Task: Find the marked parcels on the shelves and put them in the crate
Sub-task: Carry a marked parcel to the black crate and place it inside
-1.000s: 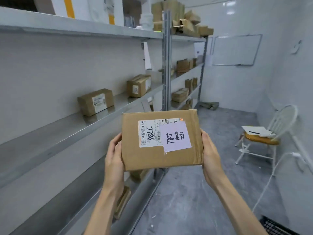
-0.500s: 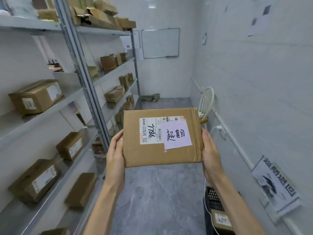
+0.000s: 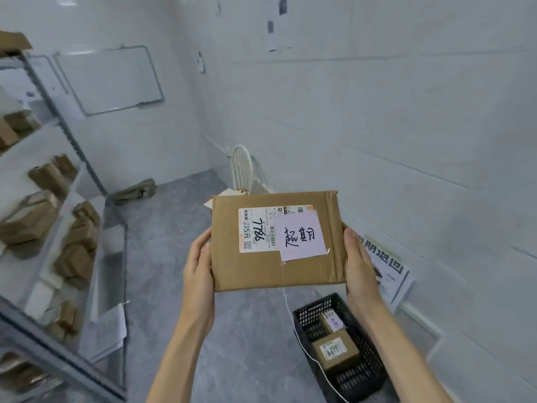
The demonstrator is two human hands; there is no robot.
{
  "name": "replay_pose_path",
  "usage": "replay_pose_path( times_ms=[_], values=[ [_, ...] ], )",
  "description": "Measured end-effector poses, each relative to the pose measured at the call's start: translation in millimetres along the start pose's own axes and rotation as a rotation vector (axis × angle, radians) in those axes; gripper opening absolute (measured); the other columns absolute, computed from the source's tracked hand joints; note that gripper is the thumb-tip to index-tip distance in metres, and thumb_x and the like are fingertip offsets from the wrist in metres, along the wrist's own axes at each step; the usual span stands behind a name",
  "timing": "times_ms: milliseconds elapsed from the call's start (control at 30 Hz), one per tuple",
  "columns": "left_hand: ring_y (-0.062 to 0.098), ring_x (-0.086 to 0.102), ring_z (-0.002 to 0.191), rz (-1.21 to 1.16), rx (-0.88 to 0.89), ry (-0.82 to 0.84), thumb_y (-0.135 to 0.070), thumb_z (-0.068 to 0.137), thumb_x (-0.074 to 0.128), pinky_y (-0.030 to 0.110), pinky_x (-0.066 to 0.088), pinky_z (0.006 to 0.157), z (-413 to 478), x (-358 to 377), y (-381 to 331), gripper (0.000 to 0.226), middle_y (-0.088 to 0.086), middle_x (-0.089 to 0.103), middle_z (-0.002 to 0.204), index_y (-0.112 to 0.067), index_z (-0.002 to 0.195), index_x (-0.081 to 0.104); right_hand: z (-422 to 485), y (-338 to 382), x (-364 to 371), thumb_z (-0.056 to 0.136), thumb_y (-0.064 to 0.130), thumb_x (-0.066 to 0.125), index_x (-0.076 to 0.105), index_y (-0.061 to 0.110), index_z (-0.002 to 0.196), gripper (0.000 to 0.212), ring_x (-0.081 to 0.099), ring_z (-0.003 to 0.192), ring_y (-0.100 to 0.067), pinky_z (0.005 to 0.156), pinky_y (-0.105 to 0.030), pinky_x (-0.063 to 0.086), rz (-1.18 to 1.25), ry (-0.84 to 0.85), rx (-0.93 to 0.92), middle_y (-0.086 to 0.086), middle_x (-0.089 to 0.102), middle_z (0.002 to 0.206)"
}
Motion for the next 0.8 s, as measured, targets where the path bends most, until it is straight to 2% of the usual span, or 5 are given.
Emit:
replay_pose_path(
  times_ms=[200, 333, 433, 600, 800],
  values=[
    [0.012, 0.058, 0.124, 0.026, -0.067, 0.242, -0.034, 0.105, 0.044, 0.037, 0.046, 0.099, 80.3, 26.0, 18.1, 0.028, -0.012, 0.066, 0.128, -0.04, 0.125, 0.064, 20.9, -8.1, 3.1, 0.083, 0.08, 0.04, 0.045, 0.04, 0.146, 0.075, 0.046, 0.136, -0.005, 0.117, -0.041, 0.034, 0.002, -0.245, -0.014, 0.014, 0.053, 0.145],
    [0.007, 0.058, 0.121, 0.043, -0.097, 0.373, -0.035, 0.104, 0.046, 0.033, 0.046, 0.098, 114.4, 44.4, 34.6, 0.026, -0.021, 0.067, 0.12, -0.044, 0.119, 0.065, 28.5, -22.6, 1.3, 0.101, 0.056, 0.033, 0.051, 0.034, 0.141, 0.049, 0.053, 0.108, 0.021, 0.088, -0.005, 0.045, -0.036, -0.397, -0.02, 0.017, 0.06, 0.128],
    [0.003, 0.058, 0.114, 0.065, -0.134, 0.47, -0.035, 0.105, 0.045, 0.031, 0.046, 0.095, 128.4, 61.2, 49.9, 0.025, -0.028, 0.067, 0.109, -0.046, 0.114, 0.065, 28.1, -38.1, -4.2, 0.102, 0.054, 0.033, 0.053, 0.034, 0.14, 0.047, 0.059, 0.115, 0.007, 0.098, -0.019, 0.047, -0.03, -0.507, 0.014, 0.014, 0.065, 0.126],
    [0.009, 0.057, 0.12, 0.088, -0.207, 0.61, -0.038, 0.105, 0.044, 0.036, 0.045, 0.1, 145.5, 94.7, 83.3, 0.026, -0.018, 0.067, 0.12, -0.046, 0.118, 0.065, 26.3, -47.9, -20.1, 0.105, 0.046, 0.033, 0.053, 0.036, 0.137, 0.039, 0.059, 0.097, 0.021, 0.072, 0.0, 0.044, -0.029, -0.665, 0.032, 0.023, 0.064, 0.118],
    [0.003, 0.06, 0.115, 0.087, -0.281, 0.714, -0.032, 0.106, 0.043, 0.026, 0.044, 0.089, 145.4, 154.0, 115.8, 0.026, -0.018, 0.068, 0.118, -0.039, 0.12, 0.065, 36.5, -65.3, -64.7, 0.106, 0.047, 0.032, 0.055, 0.032, 0.139, 0.043, 0.062, 0.114, 0.0, 0.093, -0.023, 0.047, -0.038, -0.789, 0.049, 0.014, 0.069, 0.12]
  ],
)
Point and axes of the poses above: each hand's wrist, its own z-axis towards the middle knuckle, its own x-axis out of the palm, y = z × x, the point moved 3 cm from there along z, towards the middle knuckle
